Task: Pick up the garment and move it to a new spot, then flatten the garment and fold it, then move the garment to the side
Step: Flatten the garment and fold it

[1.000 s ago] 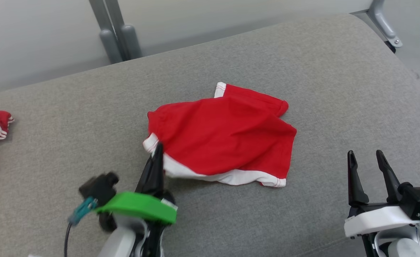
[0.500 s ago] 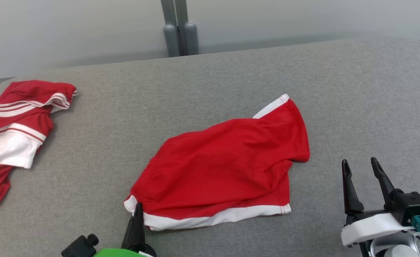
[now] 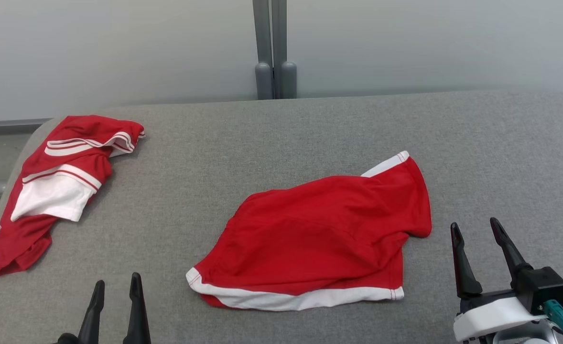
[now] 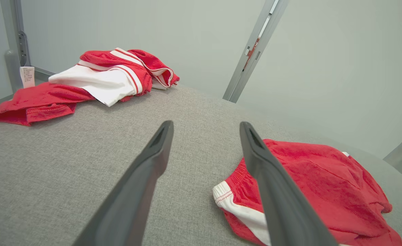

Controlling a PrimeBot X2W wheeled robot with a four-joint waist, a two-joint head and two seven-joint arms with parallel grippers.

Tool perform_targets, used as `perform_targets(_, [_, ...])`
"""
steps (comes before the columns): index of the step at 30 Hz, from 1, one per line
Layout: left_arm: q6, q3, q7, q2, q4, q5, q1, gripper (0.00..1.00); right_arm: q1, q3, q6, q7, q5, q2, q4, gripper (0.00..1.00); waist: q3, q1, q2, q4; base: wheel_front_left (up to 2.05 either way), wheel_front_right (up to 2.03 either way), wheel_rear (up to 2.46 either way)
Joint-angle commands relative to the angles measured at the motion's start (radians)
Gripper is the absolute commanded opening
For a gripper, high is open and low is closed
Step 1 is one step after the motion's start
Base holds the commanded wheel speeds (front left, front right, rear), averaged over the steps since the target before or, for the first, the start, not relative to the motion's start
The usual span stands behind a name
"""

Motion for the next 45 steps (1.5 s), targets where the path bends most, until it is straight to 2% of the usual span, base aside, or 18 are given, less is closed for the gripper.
perform_targets(1, [0.001,0.013,0.000,0.003,-0.023,0.049,0.013,1.00,0.018,-0.003,0.000,-0.003,-0.012,-0.003,-0.007,1.00,-0.018,0.0000,0.0000,0.004,0.00,0.00,0.00])
perform_targets(8, [-0.009,0.019,0.000,0.003,-0.032,0.190,0.007,1.00,0.053,-0.012,0.000,-0.003,-0.032,-0.005,-0.008,1.00,-0.051,0.0000,0.0000,0.018,0.00,0.00,0.00])
perform_targets(11, [-0.010,-0.020,0.000,0.021,-0.020,0.218,-0.015,1.00,0.064,-0.004,0.000,-0.003,-0.038,-0.010,0.012,1.00,-0.061,0.0000,0.0000,0.018,0.00,0.00,0.00])
perform_targets(19, [-0.009,-0.069,0.000,0.072,0.032,0.188,-0.046,1.00,0.056,0.008,0.000,-0.003,-0.042,-0.007,0.051,1.00,-0.060,0.0000,0.0000,0.007,0.00,0.00,0.00])
perform_targets(45, [-0.010,-0.080,0.000,0.088,0.072,0.155,-0.052,1.00,0.036,0.019,0.000,-0.003,-0.026,-0.002,0.043,1.00,-0.045,0.0000,0.0000,-0.019,0.00,0.00,0.00])
